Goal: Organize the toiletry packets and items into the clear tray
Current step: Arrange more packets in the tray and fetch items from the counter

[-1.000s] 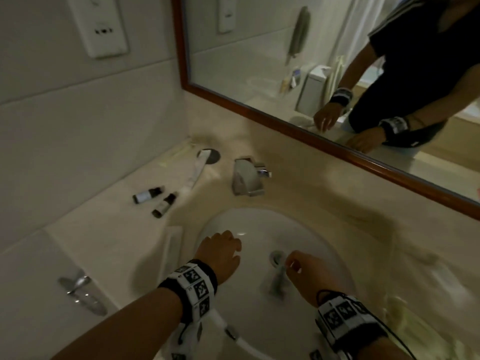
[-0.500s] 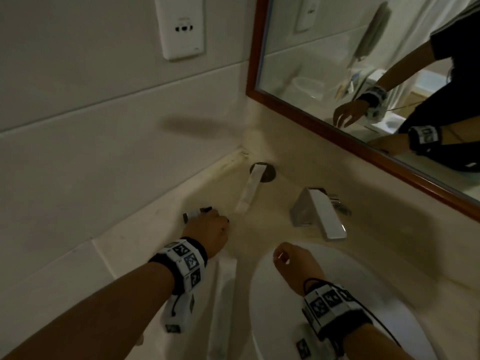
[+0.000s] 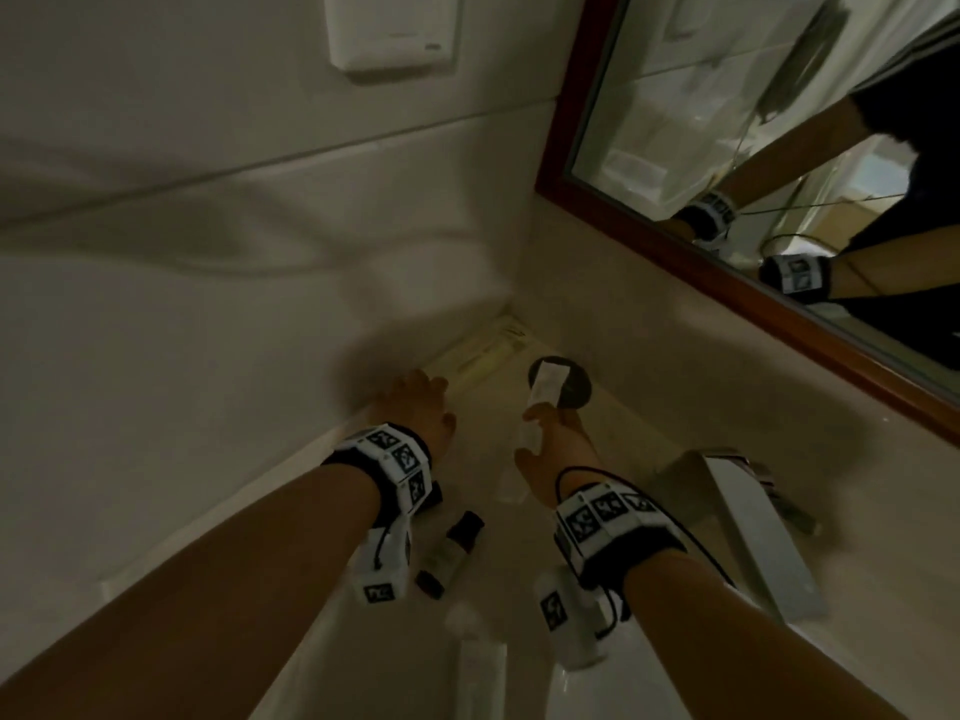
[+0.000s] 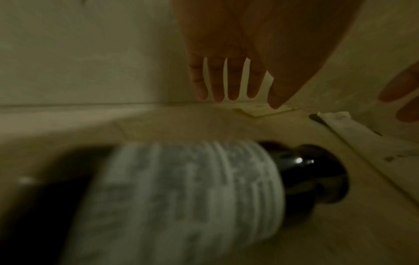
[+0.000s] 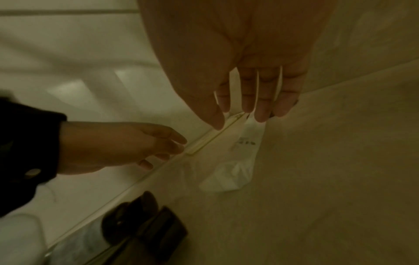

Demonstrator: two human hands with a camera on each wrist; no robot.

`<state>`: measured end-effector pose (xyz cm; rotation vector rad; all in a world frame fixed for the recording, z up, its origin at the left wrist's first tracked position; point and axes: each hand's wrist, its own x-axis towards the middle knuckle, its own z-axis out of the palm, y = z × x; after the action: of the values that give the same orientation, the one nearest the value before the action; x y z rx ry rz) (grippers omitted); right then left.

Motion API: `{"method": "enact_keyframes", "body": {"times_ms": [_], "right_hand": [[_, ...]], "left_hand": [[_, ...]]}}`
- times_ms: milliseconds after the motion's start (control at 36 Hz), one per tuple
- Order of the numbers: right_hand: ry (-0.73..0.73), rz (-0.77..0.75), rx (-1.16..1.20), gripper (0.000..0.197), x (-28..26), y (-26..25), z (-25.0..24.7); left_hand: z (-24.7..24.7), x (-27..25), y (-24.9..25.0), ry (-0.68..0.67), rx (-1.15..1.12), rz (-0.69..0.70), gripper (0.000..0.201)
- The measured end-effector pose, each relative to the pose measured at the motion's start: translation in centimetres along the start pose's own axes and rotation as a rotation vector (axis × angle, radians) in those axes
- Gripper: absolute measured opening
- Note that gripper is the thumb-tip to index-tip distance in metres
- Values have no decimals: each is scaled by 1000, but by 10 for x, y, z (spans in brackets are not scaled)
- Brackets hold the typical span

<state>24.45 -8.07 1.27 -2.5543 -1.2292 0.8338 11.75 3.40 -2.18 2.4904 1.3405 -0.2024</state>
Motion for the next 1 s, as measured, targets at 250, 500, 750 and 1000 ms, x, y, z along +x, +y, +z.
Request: {"method": "enact_keyframes", "body": {"times_ms": [250, 500, 750, 1000], "right_hand": [[33, -56, -87, 50, 41, -5, -6], [27, -69, -110, 54, 64, -12, -3], [-16, -159, -181, 68, 75, -16, 11], [-57, -221, -323, 52, 67, -17, 21]], "left_hand": [[12, 46, 5, 13, -7, -52, 53], [-2, 55, -3, -54, -65, -115, 53], [-12, 34, -13, -50, -321, -129, 34], [-8, 16, -33, -139, 65, -26, 16]]}}
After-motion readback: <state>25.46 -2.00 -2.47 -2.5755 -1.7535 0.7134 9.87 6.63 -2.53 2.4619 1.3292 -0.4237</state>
